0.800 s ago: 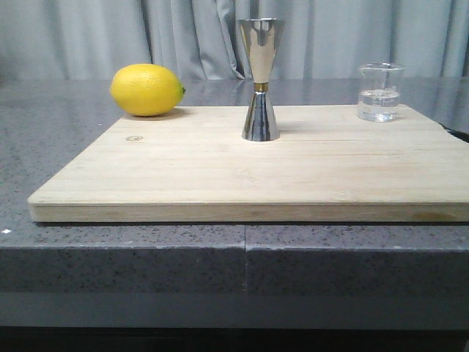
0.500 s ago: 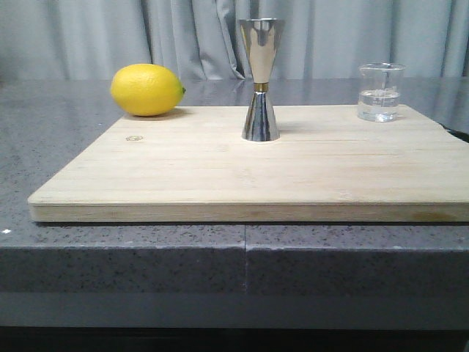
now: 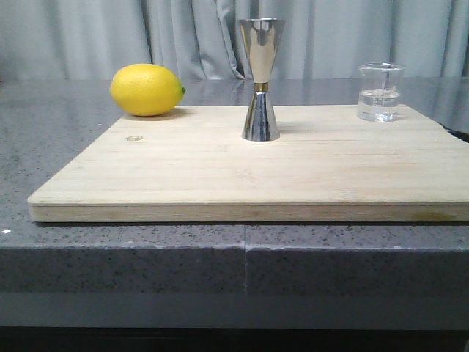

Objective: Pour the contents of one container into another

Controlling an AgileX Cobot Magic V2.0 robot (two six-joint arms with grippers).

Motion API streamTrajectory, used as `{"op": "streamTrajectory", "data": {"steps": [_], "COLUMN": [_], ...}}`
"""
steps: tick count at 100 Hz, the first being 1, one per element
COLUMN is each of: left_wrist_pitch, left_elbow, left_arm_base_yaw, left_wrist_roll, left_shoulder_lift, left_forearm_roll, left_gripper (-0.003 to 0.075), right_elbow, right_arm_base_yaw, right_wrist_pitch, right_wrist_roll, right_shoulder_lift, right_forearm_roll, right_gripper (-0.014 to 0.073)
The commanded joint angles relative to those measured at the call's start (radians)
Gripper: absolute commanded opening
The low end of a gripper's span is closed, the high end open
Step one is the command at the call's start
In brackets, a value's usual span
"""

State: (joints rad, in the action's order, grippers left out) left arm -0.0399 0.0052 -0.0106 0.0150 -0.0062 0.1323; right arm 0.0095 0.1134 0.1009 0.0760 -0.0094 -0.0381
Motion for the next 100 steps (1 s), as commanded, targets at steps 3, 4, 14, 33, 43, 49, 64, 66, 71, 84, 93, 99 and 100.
{"op": "streamTrajectory", "data": {"steps": [3, 4, 14, 33, 43, 49, 64, 66, 71, 84, 93, 99, 100], "left_wrist_pitch": [0.081, 0.081, 0.085, 0.138, 0.173, 0.175, 0.173, 0.173, 0.173, 0.173, 0.175, 0.175, 0.173], "left_elbow": [0.021, 0.021, 0.021, 0.021, 0.021, 0.021, 0.021, 0.021, 0.021, 0.021, 0.021, 0.019, 0.019], "left_arm_base_yaw": [-0.008, -0.008, -0.008, -0.008, -0.008, -0.008, -0.008, -0.008, -0.008, -0.008, -0.008, -0.01, -0.01], "left_wrist_roll": [0.002, 0.002, 0.002, 0.002, 0.002, 0.002, 0.004, 0.004, 0.011, 0.015, 0.015, 0.015, 0.015], "left_shoulder_lift": [-0.023, -0.023, -0.023, -0.023, -0.023, -0.023, -0.023, -0.023, -0.023, -0.023, -0.023, -0.022, -0.022], "left_forearm_roll": [-0.002, -0.002, -0.002, -0.003, -0.003, -0.003, -0.006, -0.006, -0.006, -0.065, -0.19, -0.289, -0.297], "left_gripper": [-0.0021, -0.0021, -0.0021, -0.0021, -0.0021, -0.0021, -0.0021, -0.0021, -0.0021, -0.0021, -0.0021, -0.0021, -0.0021], "right_elbow": [0.027, 0.027, 0.027, 0.027, 0.027, 0.027, 0.027, 0.027, 0.027, 0.027, 0.027, 0.027, 0.027], "right_arm_base_yaw": [0.009, 0.009, 0.009, 0.009, 0.009, 0.009, 0.009, 0.009, 0.009, 0.009, 0.009, 0.007, 0.007], "right_wrist_pitch": [-0.089, -0.089, -0.089, -0.089, -0.118, -0.149, -0.192, -0.196, -0.197, -0.188, -0.171, -0.171, -0.171], "right_wrist_roll": [0.004, 0.004, 0.004, 0.004, 0.004, 0.004, 0.004, 0.004, 0.004, 0.004, 0.004, 0.004, 0.004], "right_shoulder_lift": [-0.019, -0.019, -0.019, -0.019, -0.019, -0.019, -0.019, -0.019, -0.019, -0.019, -0.019, -0.019, -0.019], "right_forearm_roll": [0.012, 0.012, 0.012, 0.012, 0.012, 0.012, 0.012, 0.012, 0.012, -0.004, -0.076, -0.128, -0.139], "right_gripper": [-0.0069, -0.0069, -0.0069, -0.0069, -0.0069, -0.0069, -0.0069, -0.0069, -0.0069, -0.0069, -0.0069, -0.0069, -0.0069]}}
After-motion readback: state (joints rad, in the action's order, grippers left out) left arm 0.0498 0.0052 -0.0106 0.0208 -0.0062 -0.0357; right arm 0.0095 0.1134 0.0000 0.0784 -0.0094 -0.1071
